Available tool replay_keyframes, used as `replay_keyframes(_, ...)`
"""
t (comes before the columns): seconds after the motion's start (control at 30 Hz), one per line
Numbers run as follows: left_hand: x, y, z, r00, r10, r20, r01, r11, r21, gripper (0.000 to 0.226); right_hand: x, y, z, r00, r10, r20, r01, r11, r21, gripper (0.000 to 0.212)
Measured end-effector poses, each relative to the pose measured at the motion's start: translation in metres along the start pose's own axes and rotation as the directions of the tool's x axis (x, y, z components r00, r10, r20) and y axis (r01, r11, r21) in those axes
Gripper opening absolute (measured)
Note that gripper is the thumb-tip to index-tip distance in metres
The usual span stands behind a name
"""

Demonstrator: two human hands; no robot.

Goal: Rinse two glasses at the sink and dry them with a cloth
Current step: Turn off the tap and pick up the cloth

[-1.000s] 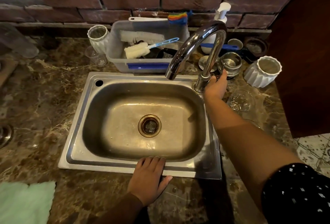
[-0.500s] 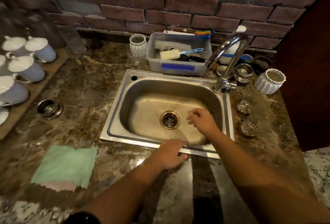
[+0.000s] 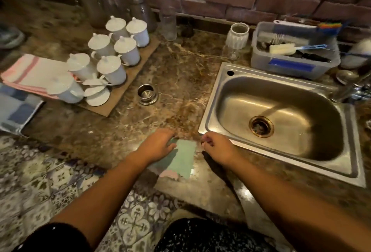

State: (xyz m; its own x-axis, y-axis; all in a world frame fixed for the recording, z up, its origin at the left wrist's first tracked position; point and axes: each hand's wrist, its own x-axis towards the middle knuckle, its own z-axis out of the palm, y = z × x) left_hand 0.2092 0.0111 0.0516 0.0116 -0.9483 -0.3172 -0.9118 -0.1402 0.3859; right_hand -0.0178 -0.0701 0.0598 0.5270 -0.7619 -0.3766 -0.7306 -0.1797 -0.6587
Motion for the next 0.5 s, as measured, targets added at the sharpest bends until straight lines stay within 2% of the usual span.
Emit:
replay_keyframes(0.13,-0.006,-0.041,-0.014,0.998,0.063,-0.009,-0.063,0.998,0.026,0.054,0.013,-0.031,0.031,0.994,-0.101,0.030,0.105,0.976,-0.189,0.032)
replay_keyframes(0.23,-0.004,-0.055,-0.014,0.992,0.121,0.018,-0.122,0.990,0.076,0.058,0.020,-0.042,0.049,0.992,-0.106,0.063,0.119,0.955,-0.271,0.040)
replay_keyframes(0.37,0.002,-0.066,-0.008,0.993,0.120,0.020,-0.122,0.975,0.184,0.045,0.023,-0.049,0.064,0.997,-0.064,0.031,0.071,0.896,-0.438,0.053)
replay_keyframes(0.5,0.006,-0.068,-0.012,0.998,0.061,0.022,-0.063,0.986,0.157,0.036,0.028,-0.051,0.068,0.998,-0.051,0.023,0.056,0.890,-0.452,0.045)
